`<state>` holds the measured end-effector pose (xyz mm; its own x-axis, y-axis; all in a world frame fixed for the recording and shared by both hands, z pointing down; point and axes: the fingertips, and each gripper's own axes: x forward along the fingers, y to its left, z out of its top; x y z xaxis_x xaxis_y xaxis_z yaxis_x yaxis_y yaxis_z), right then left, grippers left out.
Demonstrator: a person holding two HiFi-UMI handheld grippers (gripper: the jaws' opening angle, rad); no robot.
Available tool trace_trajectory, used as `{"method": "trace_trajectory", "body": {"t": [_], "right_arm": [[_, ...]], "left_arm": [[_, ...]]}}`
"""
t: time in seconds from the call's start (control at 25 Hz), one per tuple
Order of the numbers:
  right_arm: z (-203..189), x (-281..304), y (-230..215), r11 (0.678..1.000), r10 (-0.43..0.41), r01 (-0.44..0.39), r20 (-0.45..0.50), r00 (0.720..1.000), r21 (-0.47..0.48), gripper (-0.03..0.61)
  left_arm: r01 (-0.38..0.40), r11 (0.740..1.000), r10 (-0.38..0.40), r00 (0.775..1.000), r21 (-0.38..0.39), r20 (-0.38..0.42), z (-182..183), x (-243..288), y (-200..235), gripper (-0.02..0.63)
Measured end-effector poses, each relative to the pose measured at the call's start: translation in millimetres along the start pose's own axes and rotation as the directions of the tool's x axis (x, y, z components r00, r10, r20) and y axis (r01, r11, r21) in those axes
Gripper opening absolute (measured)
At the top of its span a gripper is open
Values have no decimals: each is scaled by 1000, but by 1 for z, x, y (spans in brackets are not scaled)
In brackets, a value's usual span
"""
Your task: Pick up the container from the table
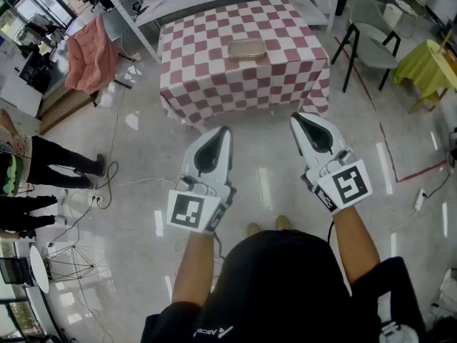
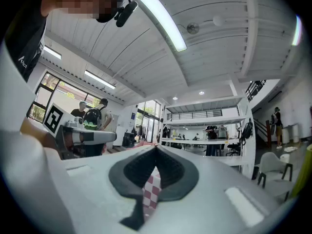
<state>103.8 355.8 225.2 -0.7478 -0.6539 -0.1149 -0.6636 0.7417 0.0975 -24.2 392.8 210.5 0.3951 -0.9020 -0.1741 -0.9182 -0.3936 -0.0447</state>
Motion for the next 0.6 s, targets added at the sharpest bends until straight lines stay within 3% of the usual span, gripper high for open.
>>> {"method": "trace_trajectory", "body": {"t": [0.6], "right_arm": [[2, 6, 9, 999, 51, -51, 20, 999, 12, 3]], "left_arm": [[-4, 1000, 3, 1000, -14, -8, -7, 6, 9, 11]]}}
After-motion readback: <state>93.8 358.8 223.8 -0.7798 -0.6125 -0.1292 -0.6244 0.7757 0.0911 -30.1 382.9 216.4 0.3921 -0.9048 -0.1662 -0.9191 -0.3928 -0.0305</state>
